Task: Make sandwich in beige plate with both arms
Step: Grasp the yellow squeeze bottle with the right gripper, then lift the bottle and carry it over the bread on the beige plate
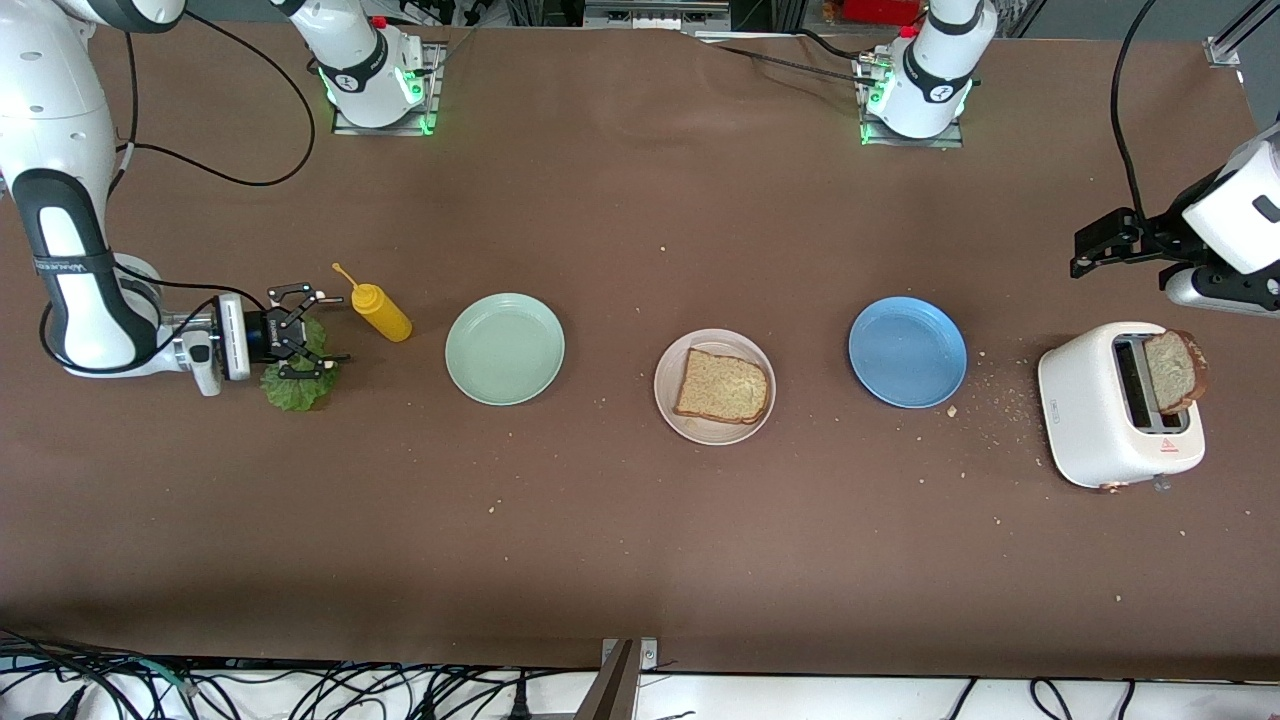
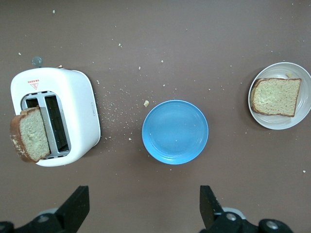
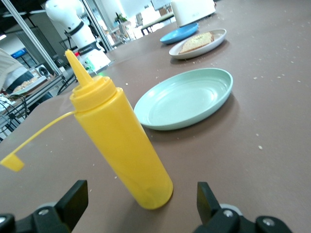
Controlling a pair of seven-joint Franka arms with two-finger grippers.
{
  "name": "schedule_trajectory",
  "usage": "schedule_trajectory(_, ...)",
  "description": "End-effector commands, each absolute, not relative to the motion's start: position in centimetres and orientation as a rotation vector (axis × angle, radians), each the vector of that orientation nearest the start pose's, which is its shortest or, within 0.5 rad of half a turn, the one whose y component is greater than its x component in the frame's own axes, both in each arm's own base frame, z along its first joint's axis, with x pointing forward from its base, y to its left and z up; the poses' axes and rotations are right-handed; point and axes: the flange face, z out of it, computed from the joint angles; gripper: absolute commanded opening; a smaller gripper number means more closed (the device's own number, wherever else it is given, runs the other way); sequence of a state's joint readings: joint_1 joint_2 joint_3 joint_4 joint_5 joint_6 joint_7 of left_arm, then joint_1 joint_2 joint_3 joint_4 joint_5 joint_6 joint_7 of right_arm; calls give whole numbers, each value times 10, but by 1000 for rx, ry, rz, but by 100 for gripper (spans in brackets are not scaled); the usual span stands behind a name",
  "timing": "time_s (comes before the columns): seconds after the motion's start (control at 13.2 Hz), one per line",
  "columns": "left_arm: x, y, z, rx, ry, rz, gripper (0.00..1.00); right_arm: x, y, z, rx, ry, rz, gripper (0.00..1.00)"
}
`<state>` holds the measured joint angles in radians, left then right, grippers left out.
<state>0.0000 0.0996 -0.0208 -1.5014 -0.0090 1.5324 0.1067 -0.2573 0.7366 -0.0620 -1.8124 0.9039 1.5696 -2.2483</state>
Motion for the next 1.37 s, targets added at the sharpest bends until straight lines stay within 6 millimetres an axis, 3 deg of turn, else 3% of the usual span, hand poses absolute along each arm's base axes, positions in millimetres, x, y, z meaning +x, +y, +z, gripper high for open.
schedule_trajectory(0.0,573,-13,601,-3165,236,107,100,544,-85,119,-1456,-1283,-606,99)
schedule_trajectory(0.53,573,-13,601,-3165,236,109,100,520,-64,92,-1408,-1193,-579,99)
schedule_trajectory(0.76,573,-14,601,-3165,239,107,100,525,-52,93,-1398,-1198,-612,96)
schedule_trajectory(0.84,572,-14,601,-3165,239,112,100,527,-46,93,-1395,-1200,-616,87)
schedule_trajectory(0.91,572,-14,601,-3165,239,119,100,529,-42,93,-1386,-1214,-639,70)
schedule_trajectory(1.06,572,-18,603,-3164,249,114,100,535,-40,93,-1375,-1272,-705,18)
schedule_trajectory(1.14,572,-20,604,-3163,256,112,100,536,-35,93,-1370,-1277,-700,2)
schedule_trajectory(1.29,572,-18,604,-3163,251,112,100,554,-21,107,-1384,-1327,-710,0)
